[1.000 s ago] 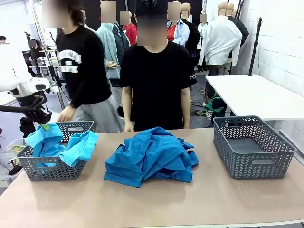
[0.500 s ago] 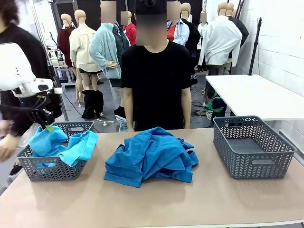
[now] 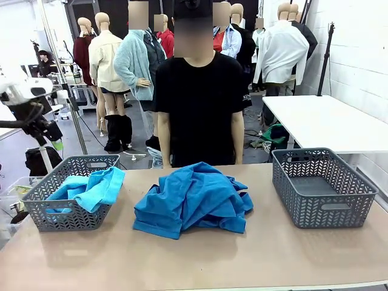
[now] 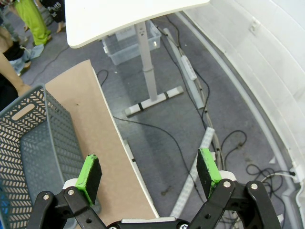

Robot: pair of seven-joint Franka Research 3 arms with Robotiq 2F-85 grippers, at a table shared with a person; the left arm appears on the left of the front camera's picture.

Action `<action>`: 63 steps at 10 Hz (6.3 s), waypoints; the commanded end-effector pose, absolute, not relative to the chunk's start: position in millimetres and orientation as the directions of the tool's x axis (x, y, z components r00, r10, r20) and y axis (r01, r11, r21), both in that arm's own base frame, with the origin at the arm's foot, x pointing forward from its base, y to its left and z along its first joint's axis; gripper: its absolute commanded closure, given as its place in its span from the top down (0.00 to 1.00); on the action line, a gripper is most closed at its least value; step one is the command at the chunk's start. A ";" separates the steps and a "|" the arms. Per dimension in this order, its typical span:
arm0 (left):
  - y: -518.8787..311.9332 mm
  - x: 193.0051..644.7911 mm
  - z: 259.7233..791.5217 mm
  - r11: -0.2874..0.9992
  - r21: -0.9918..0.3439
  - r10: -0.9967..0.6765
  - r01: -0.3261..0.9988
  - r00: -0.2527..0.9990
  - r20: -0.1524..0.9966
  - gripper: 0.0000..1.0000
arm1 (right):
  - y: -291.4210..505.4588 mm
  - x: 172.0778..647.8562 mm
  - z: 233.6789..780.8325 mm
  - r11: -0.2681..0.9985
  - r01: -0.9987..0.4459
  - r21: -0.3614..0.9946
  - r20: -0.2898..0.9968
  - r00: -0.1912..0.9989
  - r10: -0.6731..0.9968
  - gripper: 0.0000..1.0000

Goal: Sort the tops and bottoms.
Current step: Sort the clothes according to human instructions, then lift clothes from the center of the table with your right hand.

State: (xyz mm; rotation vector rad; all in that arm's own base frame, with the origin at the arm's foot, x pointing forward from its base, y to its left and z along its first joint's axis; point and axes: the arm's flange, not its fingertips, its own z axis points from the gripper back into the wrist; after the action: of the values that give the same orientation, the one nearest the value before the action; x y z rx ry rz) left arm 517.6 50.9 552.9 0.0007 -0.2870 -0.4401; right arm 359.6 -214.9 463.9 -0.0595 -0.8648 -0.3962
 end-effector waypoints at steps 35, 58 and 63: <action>255.5 452.9 619.4 0.995 0.076 0.003 -0.062 0.796 0.605 1.00 | 234.2 446.1 571.4 0.645 -0.703 -0.299 0.656 0.339 0.674 1.00; 255.5 452.9 619.4 0.995 0.076 0.003 -0.062 0.796 0.605 1.00 | 366.7 607.0 433.7 0.190 -0.978 0.084 0.238 0.205 0.950 1.00; 255.5 452.9 619.4 0.995 0.076 0.003 -0.062 0.796 0.605 1.00 | 367.5 605.7 432.9 0.165 -0.981 0.098 0.221 0.183 0.958 0.16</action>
State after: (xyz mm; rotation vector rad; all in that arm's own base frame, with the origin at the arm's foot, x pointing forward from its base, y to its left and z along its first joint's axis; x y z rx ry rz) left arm 455.3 253.4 619.3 0.0787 -0.6549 0.0437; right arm 600.3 366.4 431.5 0.2505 -0.1319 1.3598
